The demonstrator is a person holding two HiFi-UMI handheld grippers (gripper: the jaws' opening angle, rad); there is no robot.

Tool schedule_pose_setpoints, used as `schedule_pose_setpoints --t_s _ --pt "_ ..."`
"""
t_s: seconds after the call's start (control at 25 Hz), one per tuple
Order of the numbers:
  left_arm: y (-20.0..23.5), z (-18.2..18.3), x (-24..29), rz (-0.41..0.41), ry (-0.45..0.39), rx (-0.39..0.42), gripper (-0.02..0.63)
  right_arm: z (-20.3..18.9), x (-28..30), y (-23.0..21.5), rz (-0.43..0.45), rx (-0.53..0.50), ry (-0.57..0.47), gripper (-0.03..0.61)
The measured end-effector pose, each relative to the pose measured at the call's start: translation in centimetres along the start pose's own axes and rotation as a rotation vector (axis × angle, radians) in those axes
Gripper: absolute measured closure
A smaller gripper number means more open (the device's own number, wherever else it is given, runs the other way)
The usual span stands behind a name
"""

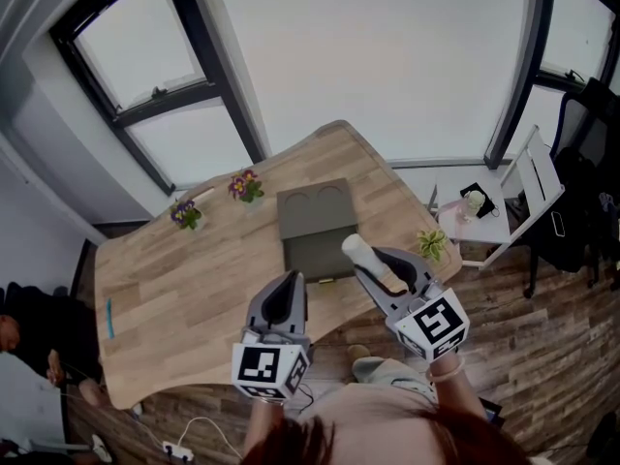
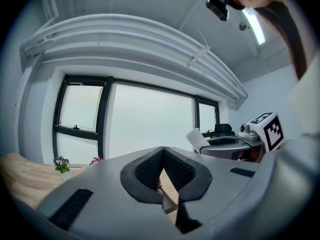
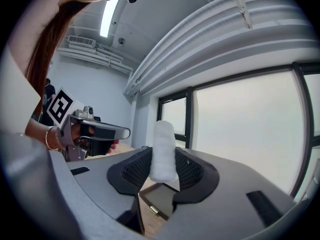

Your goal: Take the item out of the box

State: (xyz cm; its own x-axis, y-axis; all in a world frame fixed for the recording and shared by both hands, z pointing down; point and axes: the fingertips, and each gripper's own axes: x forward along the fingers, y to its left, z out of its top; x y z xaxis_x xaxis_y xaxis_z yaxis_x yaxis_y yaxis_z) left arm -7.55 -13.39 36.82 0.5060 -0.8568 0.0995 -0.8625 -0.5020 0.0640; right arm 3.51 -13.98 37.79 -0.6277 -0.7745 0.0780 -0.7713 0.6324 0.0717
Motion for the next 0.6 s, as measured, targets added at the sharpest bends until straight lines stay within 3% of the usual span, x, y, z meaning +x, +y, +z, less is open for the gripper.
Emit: schedule_pose_setpoints --t_s 0.6 --pt "-0.6 -0.4 -1.9 -0.020 0.002 0.014 0.614 -0.2 -1.2 1.5 -0.023 -0.006 0.015 0.445"
